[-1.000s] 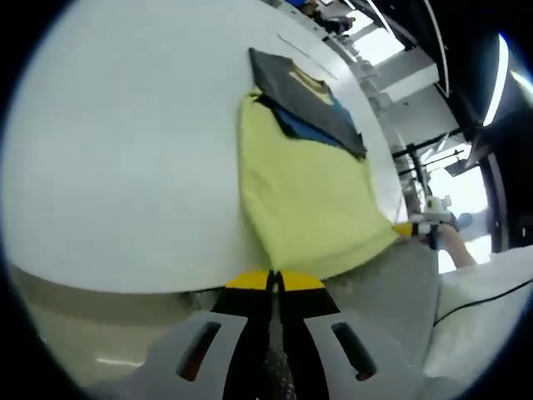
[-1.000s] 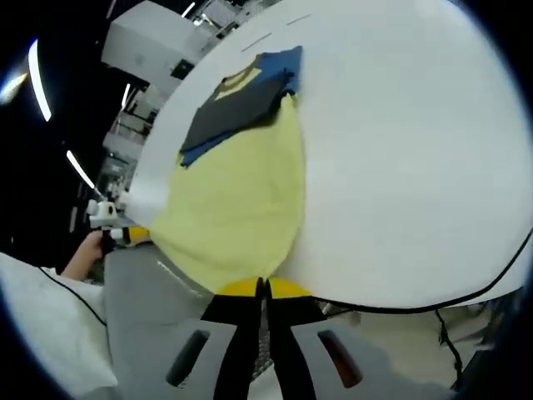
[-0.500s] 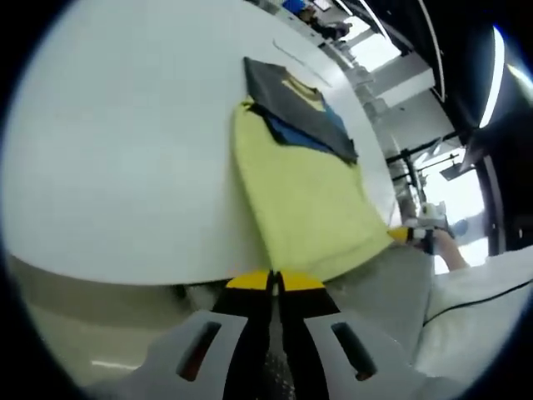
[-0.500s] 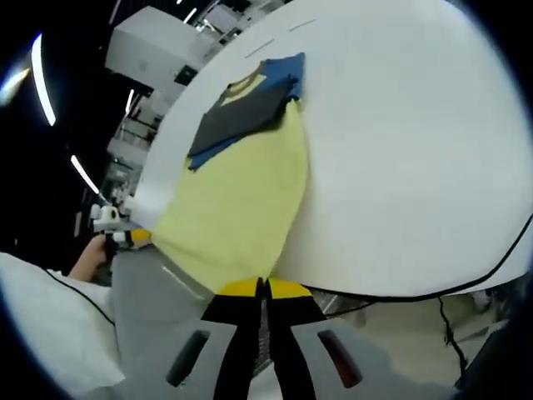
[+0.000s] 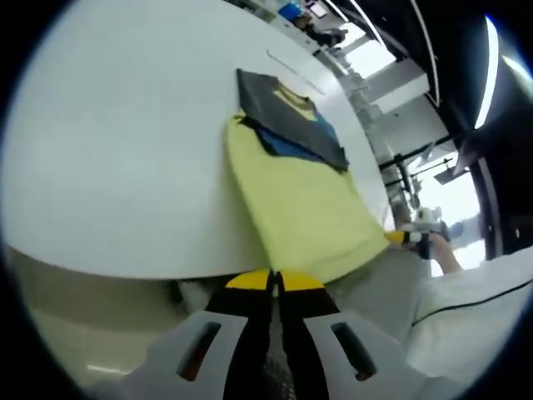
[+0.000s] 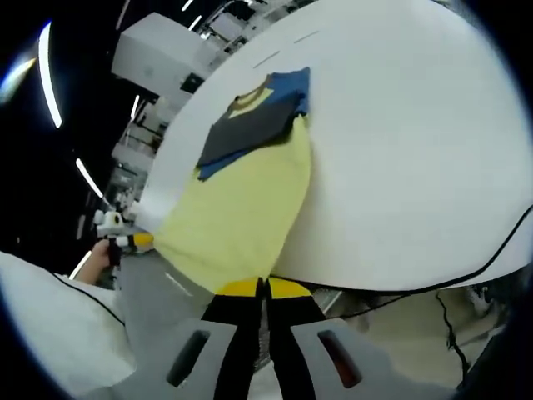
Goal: Fold the garment on the visible template until the final outline fits inside the template.
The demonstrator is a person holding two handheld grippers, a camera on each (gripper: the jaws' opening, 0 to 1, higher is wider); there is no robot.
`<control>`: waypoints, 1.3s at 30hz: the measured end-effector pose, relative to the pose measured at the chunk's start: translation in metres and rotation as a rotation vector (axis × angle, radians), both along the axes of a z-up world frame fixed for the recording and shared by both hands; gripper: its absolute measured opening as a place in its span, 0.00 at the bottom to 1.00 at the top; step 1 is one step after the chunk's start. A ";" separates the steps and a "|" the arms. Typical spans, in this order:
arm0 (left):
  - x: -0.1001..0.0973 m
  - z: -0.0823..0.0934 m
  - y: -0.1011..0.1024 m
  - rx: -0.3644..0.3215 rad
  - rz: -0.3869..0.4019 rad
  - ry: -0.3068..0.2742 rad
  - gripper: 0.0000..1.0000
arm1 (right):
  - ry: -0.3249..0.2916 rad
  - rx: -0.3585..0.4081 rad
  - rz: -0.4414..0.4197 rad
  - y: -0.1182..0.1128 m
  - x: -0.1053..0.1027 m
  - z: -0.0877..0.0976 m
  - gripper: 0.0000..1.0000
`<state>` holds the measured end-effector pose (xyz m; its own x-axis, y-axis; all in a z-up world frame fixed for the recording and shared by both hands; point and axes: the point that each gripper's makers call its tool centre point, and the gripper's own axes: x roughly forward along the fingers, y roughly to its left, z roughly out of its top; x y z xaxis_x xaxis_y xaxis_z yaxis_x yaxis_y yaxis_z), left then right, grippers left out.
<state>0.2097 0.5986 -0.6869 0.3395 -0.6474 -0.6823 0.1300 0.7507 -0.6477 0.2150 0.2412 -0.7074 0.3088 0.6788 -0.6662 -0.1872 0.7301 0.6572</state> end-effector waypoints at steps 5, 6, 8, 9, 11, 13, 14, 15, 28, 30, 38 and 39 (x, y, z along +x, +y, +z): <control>-0.003 0.008 0.000 -0.001 -0.001 -0.018 0.00 | -0.021 0.015 -0.004 0.001 -0.002 0.010 0.02; -0.004 0.010 0.000 -0.001 -0.002 -0.022 0.00 | -0.025 0.021 -0.006 0.002 -0.002 0.012 0.02; -0.004 0.013 0.000 -0.001 -0.001 -0.029 0.00 | -0.033 0.022 -0.003 0.002 -0.003 0.016 0.02; -0.005 0.014 0.000 -0.001 -0.001 -0.032 0.00 | -0.035 0.020 -0.002 0.002 -0.004 0.017 0.02; -0.005 0.016 0.001 -0.002 -0.001 -0.036 0.00 | -0.039 0.020 0.000 0.002 -0.005 0.018 0.02; -0.007 0.019 0.001 -0.004 -0.003 -0.042 0.00 | -0.041 0.023 0.002 0.002 -0.006 0.021 0.02; -0.008 0.020 0.001 -0.004 -0.004 -0.043 0.00 | -0.042 0.023 0.003 0.002 -0.007 0.021 0.02; -0.009 0.021 0.001 -0.004 -0.005 -0.044 0.00 | -0.042 0.023 0.004 0.002 -0.009 0.022 0.02; -0.014 0.036 0.001 -0.010 -0.027 -0.069 0.00 | -0.064 0.064 -0.012 0.002 -0.013 0.037 0.02; -0.016 0.039 0.001 -0.011 -0.038 -0.070 0.00 | -0.065 0.075 -0.017 0.002 -0.014 0.040 0.02; -0.026 0.049 0.000 -0.014 -0.056 -0.074 0.00 | -0.080 0.110 -0.028 0.001 -0.020 0.052 0.02; -0.027 0.050 0.000 -0.014 -0.058 -0.074 0.00 | -0.084 0.117 -0.029 0.001 -0.021 0.054 0.02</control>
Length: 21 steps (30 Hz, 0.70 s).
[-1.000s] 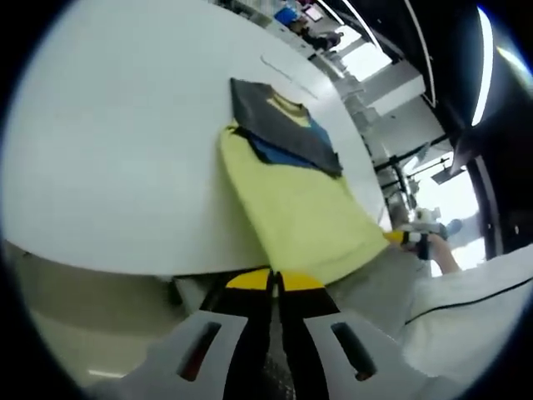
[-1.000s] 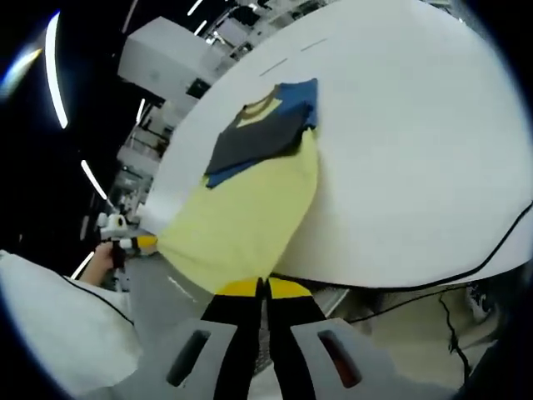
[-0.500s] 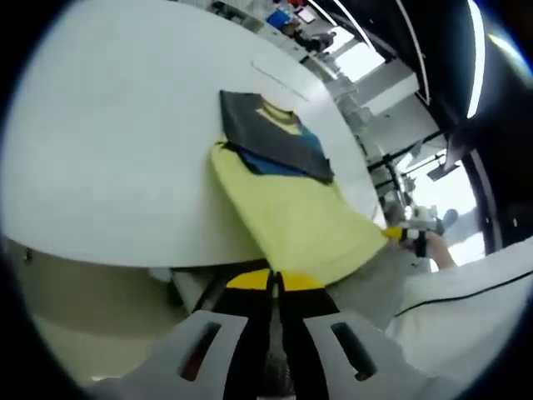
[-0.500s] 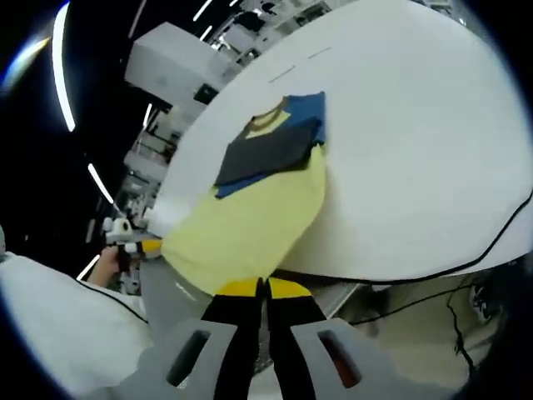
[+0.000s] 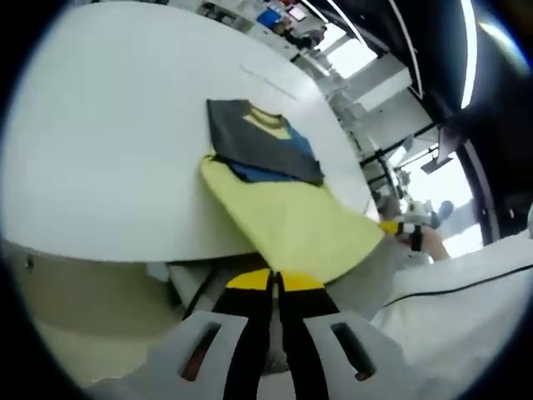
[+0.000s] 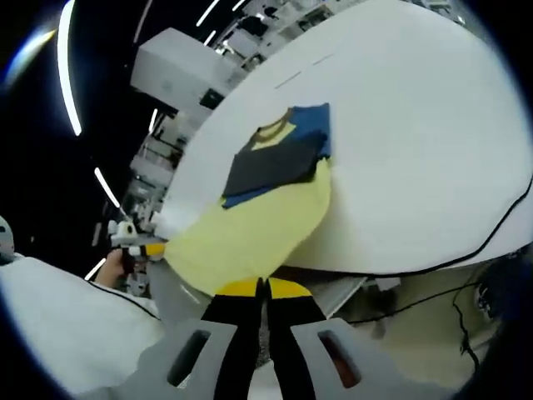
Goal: Fold the garment on the visible template until the final outline fits inside the template.
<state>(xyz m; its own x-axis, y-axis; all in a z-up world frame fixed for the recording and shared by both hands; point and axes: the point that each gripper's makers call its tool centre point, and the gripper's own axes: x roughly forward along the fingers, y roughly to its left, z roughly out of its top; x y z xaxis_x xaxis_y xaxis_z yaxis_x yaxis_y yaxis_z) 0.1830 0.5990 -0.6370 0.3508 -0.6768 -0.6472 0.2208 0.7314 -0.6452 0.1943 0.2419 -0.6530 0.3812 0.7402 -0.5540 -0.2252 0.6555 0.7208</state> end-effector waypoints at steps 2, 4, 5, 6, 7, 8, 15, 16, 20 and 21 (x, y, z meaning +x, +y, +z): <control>-0.001 0.002 0.000 -0.001 -0.003 -0.002 0.00 | -0.005 0.000 0.001 0.000 -0.001 0.002 0.02; -0.002 0.005 0.000 -0.003 -0.008 -0.006 0.00 | -0.014 -0.005 0.011 0.000 -0.003 0.005 0.02; -0.002 0.006 0.000 -0.004 -0.009 -0.006 0.00 | -0.019 -0.005 0.014 0.000 -0.004 0.007 0.02; -0.003 0.007 0.000 -0.005 -0.010 -0.007 0.00 | -0.022 -0.001 0.016 0.000 -0.005 0.008 0.02; -0.003 0.008 0.000 -0.004 -0.011 -0.008 0.00 | -0.024 0.002 0.019 0.000 -0.005 0.009 0.02; -0.003 0.009 0.000 -0.005 -0.011 -0.009 0.00 | -0.028 0.003 0.022 0.000 -0.006 0.010 0.02; -0.012 0.018 0.001 -0.015 -0.019 -0.011 0.00 | -0.056 0.021 0.053 0.001 -0.017 0.022 0.02; -0.013 0.018 0.001 -0.016 -0.018 -0.012 0.00 | -0.060 0.021 0.056 0.001 -0.018 0.023 0.02; -0.012 0.023 0.004 -0.032 0.000 -0.020 0.00 | -0.069 0.037 0.058 0.004 -0.020 0.027 0.02; -0.010 0.025 0.003 -0.037 0.004 -0.024 0.00 | -0.070 0.042 0.055 0.006 -0.019 0.028 0.02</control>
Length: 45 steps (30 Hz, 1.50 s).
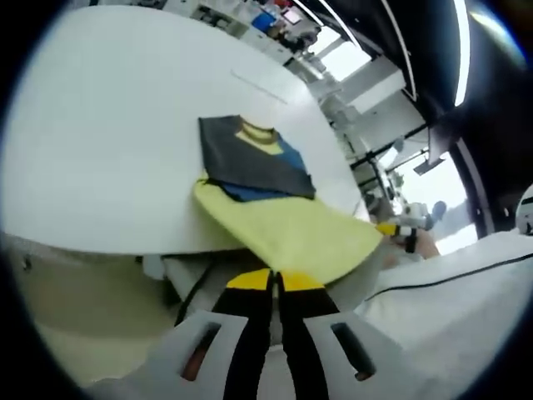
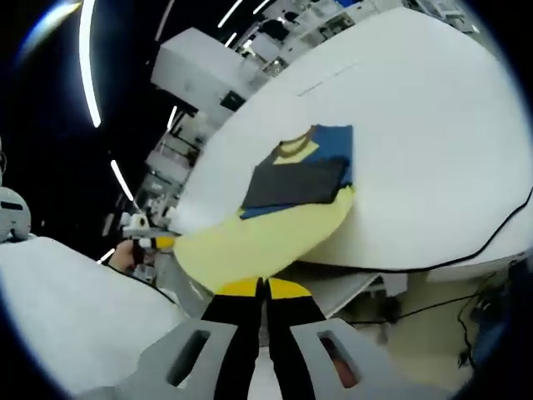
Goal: Fold the garment on the visible template until the final outline fits inside the template.
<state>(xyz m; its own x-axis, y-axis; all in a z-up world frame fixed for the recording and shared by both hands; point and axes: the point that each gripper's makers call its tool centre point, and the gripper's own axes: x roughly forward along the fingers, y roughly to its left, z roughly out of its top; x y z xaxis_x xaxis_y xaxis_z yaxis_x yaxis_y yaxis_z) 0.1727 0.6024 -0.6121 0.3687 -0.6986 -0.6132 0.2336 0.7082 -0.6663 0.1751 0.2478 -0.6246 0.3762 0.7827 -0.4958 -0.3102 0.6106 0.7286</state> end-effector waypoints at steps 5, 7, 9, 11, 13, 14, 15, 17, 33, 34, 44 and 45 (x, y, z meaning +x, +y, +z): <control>0.013 0.004 -0.002 -0.006 0.011 -0.019 0.00 | -0.008 0.007 -0.018 0.004 0.011 0.003 0.02; 0.017 0.005 -0.002 -0.004 0.012 -0.029 0.00 | -0.014 0.005 -0.023 0.004 0.016 0.004 0.02; 0.023 0.007 -0.002 -0.002 0.012 -0.037 0.00 | -0.018 0.007 -0.031 0.004 0.022 0.005 0.02; 0.027 0.010 -0.002 -0.004 0.015 -0.047 0.00 | -0.021 0.009 -0.037 0.004 0.026 0.007 0.02; 0.035 0.013 -0.003 -0.009 0.021 -0.061 0.00 | -0.026 0.008 -0.039 0.004 0.030 0.008 0.02; 0.037 0.013 -0.002 -0.011 0.024 -0.063 0.00 | -0.026 0.007 -0.040 0.003 0.031 0.007 0.02; 0.040 0.014 -0.002 -0.012 0.027 -0.067 0.00 | -0.027 0.006 -0.042 0.003 0.034 0.007 0.02; 0.046 0.015 -0.003 -0.014 0.032 -0.072 0.00 | -0.023 0.008 -0.052 0.002 0.039 0.007 0.02; 0.090 0.008 -0.003 0.007 0.053 -0.086 0.00 | -0.020 0.006 -0.081 -0.001 0.078 0.002 0.02; 0.094 0.007 -0.003 0.007 0.056 -0.084 0.00 | -0.019 0.007 -0.083 -0.001 0.082 0.001 0.02; 0.123 0.001 -0.001 0.005 0.075 -0.078 0.00 | -0.024 0.008 -0.089 -0.001 0.119 -0.001 0.02; 0.126 0.001 -0.001 0.005 0.076 -0.079 0.00 | -0.026 0.007 -0.087 -0.001 0.122 -0.001 0.02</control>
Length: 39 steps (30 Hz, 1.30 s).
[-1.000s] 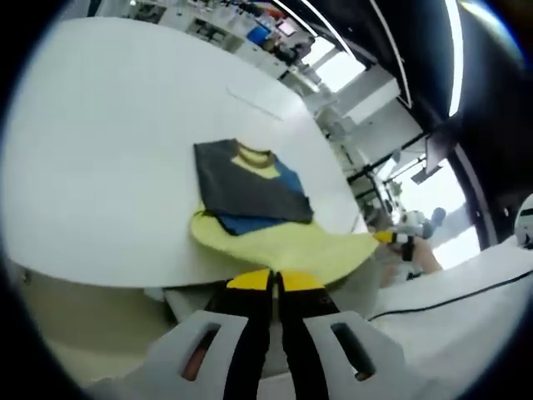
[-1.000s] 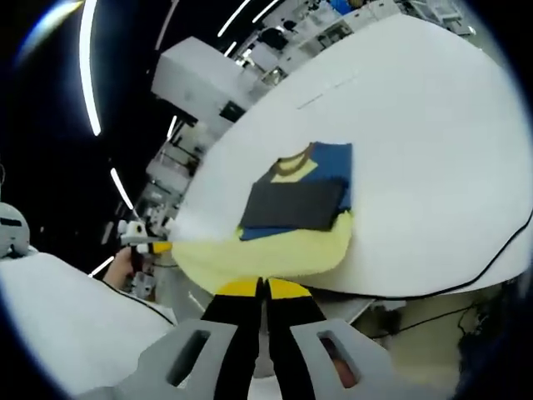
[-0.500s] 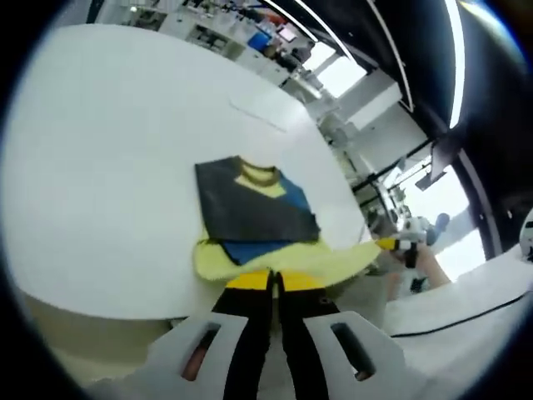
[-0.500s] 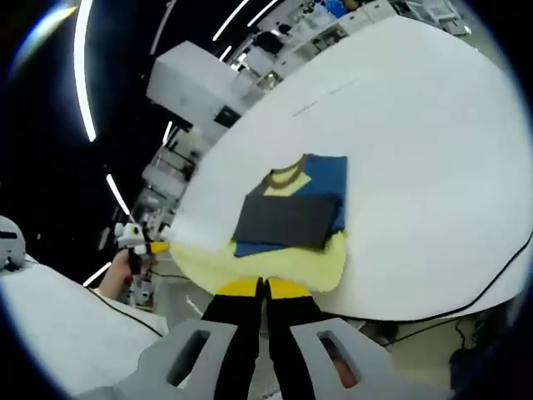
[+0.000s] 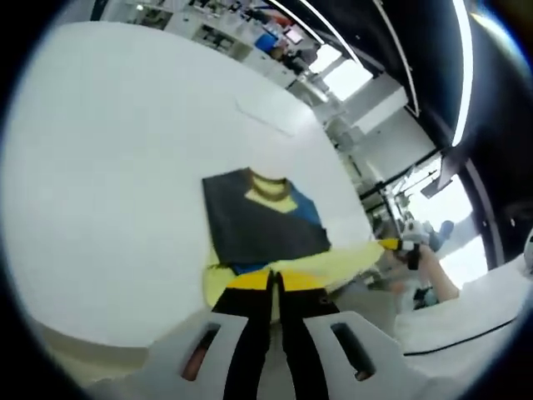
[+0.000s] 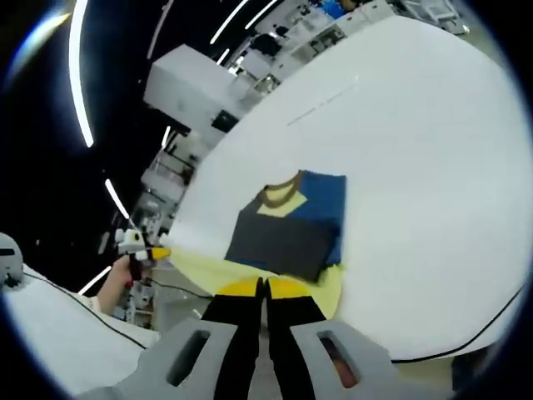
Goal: Fold the garment on the visible template until the final outline fits inside the template.
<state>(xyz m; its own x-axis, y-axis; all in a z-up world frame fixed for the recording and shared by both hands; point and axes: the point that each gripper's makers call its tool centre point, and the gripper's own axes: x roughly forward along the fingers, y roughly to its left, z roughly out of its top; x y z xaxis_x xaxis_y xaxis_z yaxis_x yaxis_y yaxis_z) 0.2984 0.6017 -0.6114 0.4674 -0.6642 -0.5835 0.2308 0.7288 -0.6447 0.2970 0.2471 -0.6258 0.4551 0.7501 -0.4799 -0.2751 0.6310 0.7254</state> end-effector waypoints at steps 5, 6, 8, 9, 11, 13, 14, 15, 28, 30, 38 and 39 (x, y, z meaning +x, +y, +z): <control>0.014 -0.006 0.001 0.005 0.006 0.006 0.00 | 0.004 0.000 0.005 0.000 0.015 -0.005 0.02; 0.017 -0.007 0.001 0.003 0.008 0.009 0.00 | 0.007 0.003 0.002 0.000 0.019 -0.006 0.02; 0.021 -0.008 0.001 -0.002 0.011 0.013 0.00 | 0.011 0.007 0.000 0.000 0.023 -0.008 0.02; 0.023 -0.009 0.001 -0.004 0.014 0.016 0.00 | 0.015 0.009 -0.002 -0.001 0.025 -0.010 0.02; 0.028 -0.012 0.001 -0.005 0.013 0.020 0.00 | 0.022 0.009 -0.006 -0.001 0.030 -0.013 0.02; 0.033 -0.013 0.000 -0.005 0.014 0.025 0.00 | 0.029 0.008 -0.006 -0.001 0.034 -0.016 0.02; 0.035 -0.014 0.000 -0.005 0.013 0.026 0.00 | 0.031 0.006 -0.007 -0.001 0.036 -0.017 0.02; 0.037 -0.015 0.000 -0.005 0.012 0.027 0.00 | 0.034 0.005 -0.008 -0.001 0.037 -0.018 0.02; 0.071 -0.030 -0.001 -0.017 0.038 0.047 0.00 | 0.060 -0.004 -0.019 -0.002 0.069 -0.032 0.02; 0.077 -0.034 -0.002 -0.019 0.047 0.052 0.00 | 0.068 -0.011 -0.022 -0.002 0.075 -0.036 0.02; 0.089 -0.043 -0.002 -0.027 0.072 0.065 0.00 | 0.092 -0.031 -0.024 -0.004 0.090 -0.051 0.02; 0.090 -0.045 -0.001 -0.029 0.077 0.067 0.00 | 0.094 -0.031 -0.025 -0.004 0.091 -0.053 0.02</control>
<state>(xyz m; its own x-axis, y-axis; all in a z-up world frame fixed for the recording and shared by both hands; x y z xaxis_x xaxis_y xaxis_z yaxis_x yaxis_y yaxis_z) 0.3888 0.6002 -0.6562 0.4783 -0.6450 -0.5960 0.1312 0.7235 -0.6778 0.3878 0.2433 -0.6788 0.4254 0.7230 -0.5443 -0.1902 0.6594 0.7273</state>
